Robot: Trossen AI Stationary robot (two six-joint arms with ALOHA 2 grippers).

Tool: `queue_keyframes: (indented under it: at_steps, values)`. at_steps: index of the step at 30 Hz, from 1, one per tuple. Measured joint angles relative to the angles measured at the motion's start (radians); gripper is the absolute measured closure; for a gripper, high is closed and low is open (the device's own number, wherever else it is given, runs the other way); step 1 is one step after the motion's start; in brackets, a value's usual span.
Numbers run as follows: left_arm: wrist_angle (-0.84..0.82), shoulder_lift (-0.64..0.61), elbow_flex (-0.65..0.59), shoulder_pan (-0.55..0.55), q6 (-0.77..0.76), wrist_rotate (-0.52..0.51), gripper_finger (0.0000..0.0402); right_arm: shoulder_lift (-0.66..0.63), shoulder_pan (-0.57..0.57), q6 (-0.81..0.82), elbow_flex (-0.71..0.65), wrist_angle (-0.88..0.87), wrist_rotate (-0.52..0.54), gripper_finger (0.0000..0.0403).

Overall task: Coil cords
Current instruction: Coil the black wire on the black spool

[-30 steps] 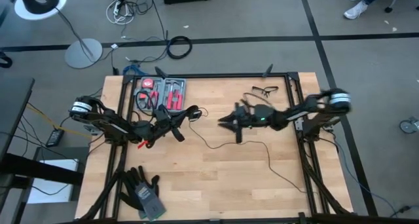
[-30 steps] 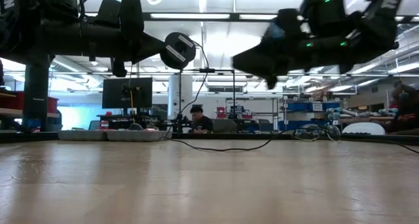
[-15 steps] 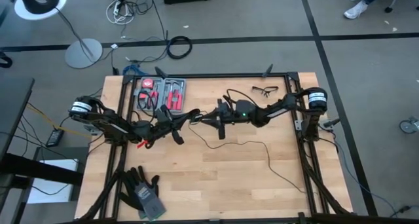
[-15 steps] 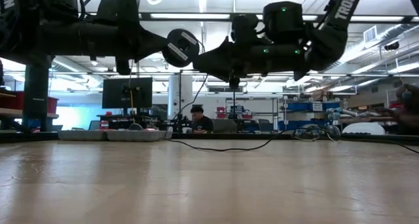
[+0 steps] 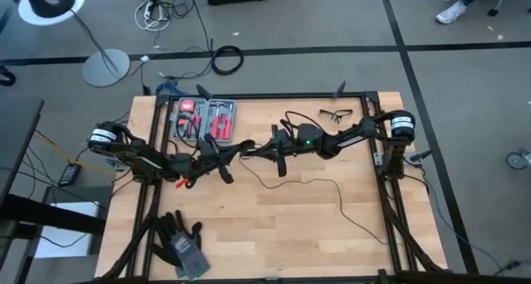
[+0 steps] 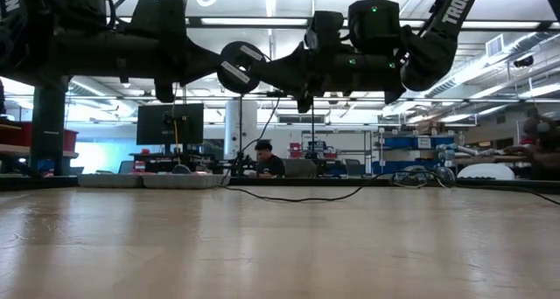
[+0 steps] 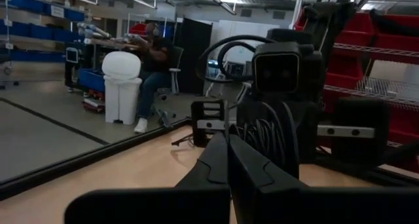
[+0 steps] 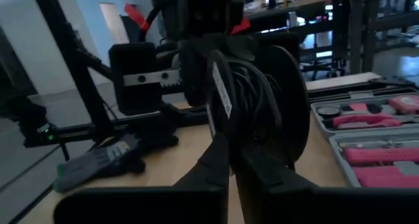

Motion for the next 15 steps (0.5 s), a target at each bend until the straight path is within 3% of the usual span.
queue_keyframes:
  at_steps: [7,15]
  values:
    - [-0.059,0.000,0.000,0.001,-0.082,0.006,0.0401,-0.003,-0.026,0.026,-0.001,-0.018,-0.062,0.0398]
    - [-0.144,0.000,0.001,0.003,-0.176,0.045,0.0401,-0.075,-0.048,-0.006,-0.001,-0.165,-0.075,0.0401]
